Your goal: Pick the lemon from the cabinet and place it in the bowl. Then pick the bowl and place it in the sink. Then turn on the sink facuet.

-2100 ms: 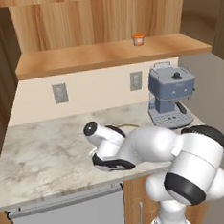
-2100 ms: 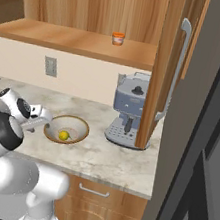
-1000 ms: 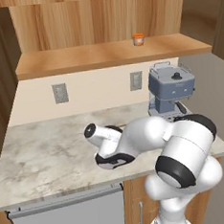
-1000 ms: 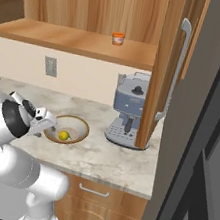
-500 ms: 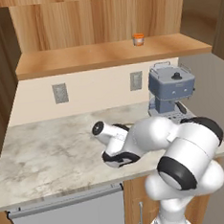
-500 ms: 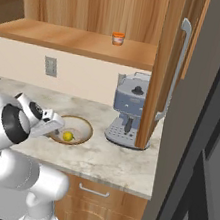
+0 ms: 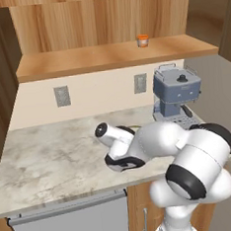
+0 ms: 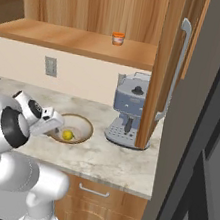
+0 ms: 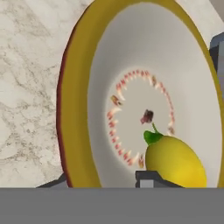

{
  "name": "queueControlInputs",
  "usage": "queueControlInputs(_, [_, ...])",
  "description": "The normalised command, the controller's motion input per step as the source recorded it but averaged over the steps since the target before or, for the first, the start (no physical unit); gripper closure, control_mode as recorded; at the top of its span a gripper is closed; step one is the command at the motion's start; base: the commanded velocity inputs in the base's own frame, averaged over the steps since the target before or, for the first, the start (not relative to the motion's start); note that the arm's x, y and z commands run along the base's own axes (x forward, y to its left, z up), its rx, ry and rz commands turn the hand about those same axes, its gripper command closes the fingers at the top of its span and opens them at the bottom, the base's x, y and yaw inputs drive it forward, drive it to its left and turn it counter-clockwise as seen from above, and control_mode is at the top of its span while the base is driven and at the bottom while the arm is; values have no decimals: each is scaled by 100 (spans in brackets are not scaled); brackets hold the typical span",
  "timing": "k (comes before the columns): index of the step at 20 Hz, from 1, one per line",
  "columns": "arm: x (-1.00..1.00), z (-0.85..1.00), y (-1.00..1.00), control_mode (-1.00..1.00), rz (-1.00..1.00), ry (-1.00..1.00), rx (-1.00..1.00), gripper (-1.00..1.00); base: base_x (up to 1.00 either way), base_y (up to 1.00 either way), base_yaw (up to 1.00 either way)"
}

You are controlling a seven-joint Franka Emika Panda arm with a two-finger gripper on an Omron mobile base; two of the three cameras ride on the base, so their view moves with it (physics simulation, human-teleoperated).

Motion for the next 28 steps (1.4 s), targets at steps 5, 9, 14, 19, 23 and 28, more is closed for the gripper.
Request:
queueControlInputs(5, [-54,65,0,-100,5,1,0,100,0,0,0])
queueControlInputs(9, [-81,76,0,-100,11,0,-7,100,0,0,0])
queueControlInputs(14, [-83,69,0,-100,15,0,-6,100,0,0,0])
queueControlInputs(19, [-76,60,-1,-100,24,0,-11,100,0,0,0])
queueControlInputs(23, [-82,56,-9,-100,42,2,-15,100,0,0,0])
queueControlInputs(28, [-70,71,0,-100,38,5,-20,100,0,0,0])
